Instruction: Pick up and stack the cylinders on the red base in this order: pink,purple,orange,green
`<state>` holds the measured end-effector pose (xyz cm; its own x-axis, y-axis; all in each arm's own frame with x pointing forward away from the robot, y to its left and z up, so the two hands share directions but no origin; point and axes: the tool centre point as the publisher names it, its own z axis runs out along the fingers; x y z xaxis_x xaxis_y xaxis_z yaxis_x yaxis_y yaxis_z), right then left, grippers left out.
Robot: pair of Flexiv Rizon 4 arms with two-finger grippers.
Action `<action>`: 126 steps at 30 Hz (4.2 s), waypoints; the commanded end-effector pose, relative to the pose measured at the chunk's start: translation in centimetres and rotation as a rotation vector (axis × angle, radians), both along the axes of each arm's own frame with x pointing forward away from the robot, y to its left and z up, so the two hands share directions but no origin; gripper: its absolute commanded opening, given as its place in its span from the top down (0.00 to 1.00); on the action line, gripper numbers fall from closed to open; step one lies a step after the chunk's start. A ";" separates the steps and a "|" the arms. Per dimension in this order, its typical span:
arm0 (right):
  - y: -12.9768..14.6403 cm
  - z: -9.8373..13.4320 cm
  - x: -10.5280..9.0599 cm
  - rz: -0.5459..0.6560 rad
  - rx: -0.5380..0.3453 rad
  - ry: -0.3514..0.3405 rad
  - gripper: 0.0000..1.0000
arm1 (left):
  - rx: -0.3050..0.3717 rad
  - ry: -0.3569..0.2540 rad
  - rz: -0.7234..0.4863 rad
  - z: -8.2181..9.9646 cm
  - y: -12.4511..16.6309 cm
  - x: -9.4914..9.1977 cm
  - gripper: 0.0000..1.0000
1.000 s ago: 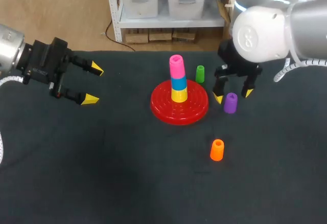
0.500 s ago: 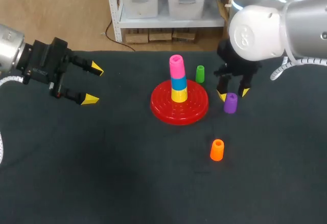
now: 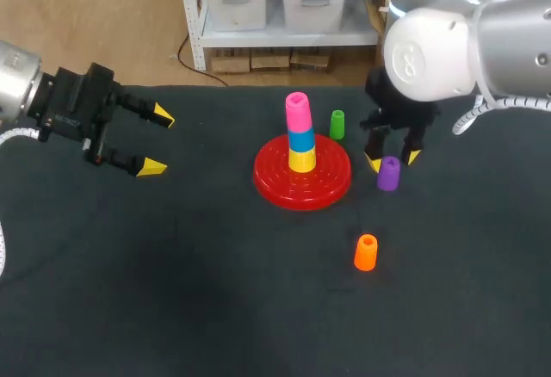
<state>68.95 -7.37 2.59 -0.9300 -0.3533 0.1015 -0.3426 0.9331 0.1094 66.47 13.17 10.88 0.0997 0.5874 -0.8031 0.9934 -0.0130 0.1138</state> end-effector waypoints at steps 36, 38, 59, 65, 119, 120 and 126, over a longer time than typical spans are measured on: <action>12.0 20.2 11.0 0.810 0.050 -0.177 1.00 | 0.001 -0.002 0.003 0.0 0.0 -0.1 0.00; 12.5 20.4 10.7 0.840 0.051 -0.152 1.00 | 0.001 -0.002 0.003 0.0 0.0 -0.1 0.00; 14.4 18.5 3.9 0.823 0.001 -0.108 1.00 | 0.001 -0.002 0.003 0.0 0.0 -0.1 0.00; 15.2 17.6 3.1 0.830 0.003 -0.086 1.00 | 0.001 -0.002 0.003 0.0 0.0 -0.1 0.00; 13.6 16.1 4.1 0.714 0.108 -0.205 0.00 | 0.001 -0.002 0.003 0.0 0.0 -0.1 0.00; 13.4 16.4 4.1 0.704 0.116 -0.220 0.00 | 0.001 -0.002 0.003 0.0 0.0 -0.1 0.00; 11.1 18.1 4.4 0.619 0.141 -0.335 0.00 | 0.001 -0.002 0.003 0.0 0.0 -0.1 0.00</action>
